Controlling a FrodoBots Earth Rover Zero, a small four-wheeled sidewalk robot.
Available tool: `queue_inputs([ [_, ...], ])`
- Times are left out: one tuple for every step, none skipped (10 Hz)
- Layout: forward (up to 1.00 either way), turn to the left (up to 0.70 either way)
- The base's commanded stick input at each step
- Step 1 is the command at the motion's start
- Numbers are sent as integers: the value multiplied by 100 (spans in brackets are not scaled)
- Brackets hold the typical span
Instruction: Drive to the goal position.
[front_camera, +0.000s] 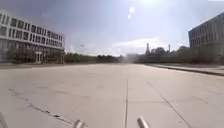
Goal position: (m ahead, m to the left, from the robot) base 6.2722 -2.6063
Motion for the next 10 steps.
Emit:
queue_inputs([
  [70,0],
  [70,0],
  [70,0],
  [70,0],
  [70,0],
  [70,0],
  [70,0],
  [70,-3],
  [70,-18],
  [70,-29],
])
